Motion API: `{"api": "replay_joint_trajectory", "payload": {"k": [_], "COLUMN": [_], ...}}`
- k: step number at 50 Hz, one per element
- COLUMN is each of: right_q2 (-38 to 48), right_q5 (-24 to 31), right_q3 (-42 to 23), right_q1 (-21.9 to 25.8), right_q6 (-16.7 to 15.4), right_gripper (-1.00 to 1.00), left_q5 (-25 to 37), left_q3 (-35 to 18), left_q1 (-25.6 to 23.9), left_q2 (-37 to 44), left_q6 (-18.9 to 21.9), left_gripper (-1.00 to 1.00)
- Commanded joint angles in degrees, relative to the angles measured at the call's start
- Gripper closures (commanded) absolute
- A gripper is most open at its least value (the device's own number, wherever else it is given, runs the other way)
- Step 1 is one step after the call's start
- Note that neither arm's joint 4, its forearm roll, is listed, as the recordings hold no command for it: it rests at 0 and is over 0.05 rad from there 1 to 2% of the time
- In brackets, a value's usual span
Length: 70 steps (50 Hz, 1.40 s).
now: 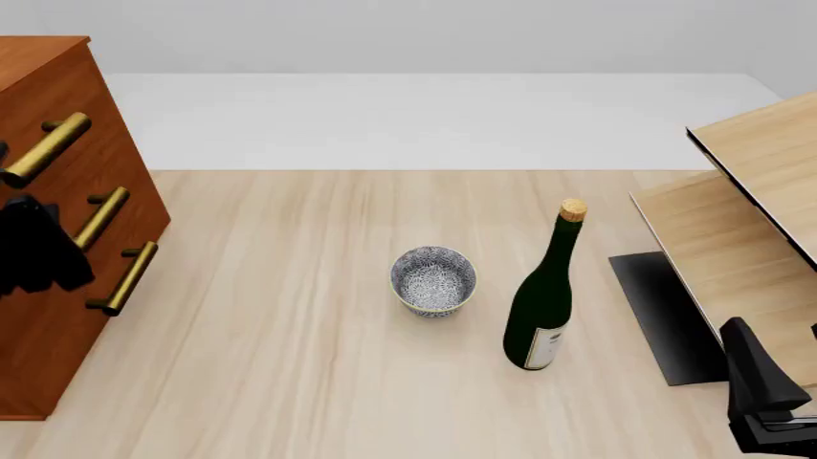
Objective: Close the bottom drawer of the cabinet and open the top drawer.
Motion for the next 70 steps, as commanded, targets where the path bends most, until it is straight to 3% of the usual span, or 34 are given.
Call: {"api": "replay_joint_trajectory", "payload": {"k": [1, 33, 34, 51, 70], "right_q2": [0.0, 0.0, 0.0, 0.0, 0.0], "right_q5": [-0.1, -0.2, -0.2, -0.2, -0.2], "right_q3": [0.0, 0.1, 0.1, 0.1, 0.0], "right_q1": [0.0, -0.2, -0.2, -0.3, -0.8], "right_q6": [-0.2, -0.3, -0.3, -0.2, 0.0], "right_gripper": [-1.00, -1.00, -1.00, -1.00, -1.00], "left_q5": [-0.5, -1.6, -1.8, -5.0, -5.4], "left_q3": [-2.1, -4.9, -4.7, -3.7, -2.1], "left_q1": [1.4, 3.1, 3.2, 2.7, -1.8], "left_q2": [2.4, 7.4, 7.6, 8.5, 5.7], "left_q6": [0.2, 0.0, 0.2, 1.1, 2.5], "left_gripper": [-1.00, -1.00, 1.00, 1.00, 1.00]}}
